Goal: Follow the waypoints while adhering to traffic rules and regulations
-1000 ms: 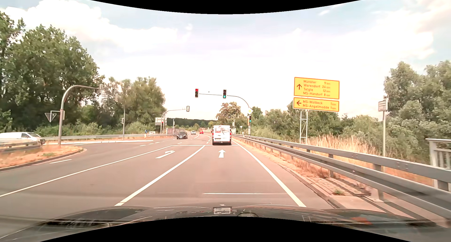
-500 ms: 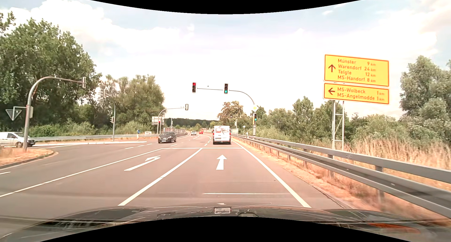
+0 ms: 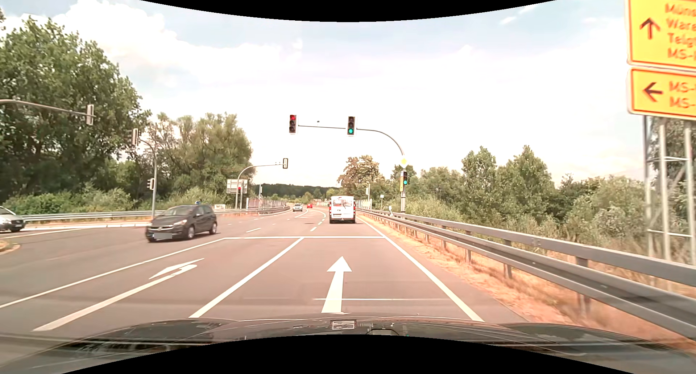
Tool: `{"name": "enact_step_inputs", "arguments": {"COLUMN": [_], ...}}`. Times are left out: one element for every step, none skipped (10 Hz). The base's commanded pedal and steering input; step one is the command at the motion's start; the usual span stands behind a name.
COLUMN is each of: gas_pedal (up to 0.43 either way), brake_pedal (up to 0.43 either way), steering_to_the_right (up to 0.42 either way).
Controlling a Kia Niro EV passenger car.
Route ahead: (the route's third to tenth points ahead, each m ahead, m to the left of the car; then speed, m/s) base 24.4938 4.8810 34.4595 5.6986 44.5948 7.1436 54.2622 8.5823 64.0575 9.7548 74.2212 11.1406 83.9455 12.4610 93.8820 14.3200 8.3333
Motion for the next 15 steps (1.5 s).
{"name": "enact_step_inputs", "arguments": {"gas_pedal": [0.228,0.228,0.228,0.228,0.228,0.228,0.228,0.228,0.228,0.228,0.240,0.240,0.240,0.240,0.240], "brake_pedal": [0.000,0.000,0.000,0.000,0.000,0.000,0.000,0.000,0.000,0.000,0.000,0.000,0.000,0.000,0.000], "steering_to_the_right": [-0.010,-0.010,-0.010,-0.010,-0.010,-0.009,-0.009,-0.009,-0.009,-0.008,-0.007,-0.008,-0.010,-0.015,-0.019]}}
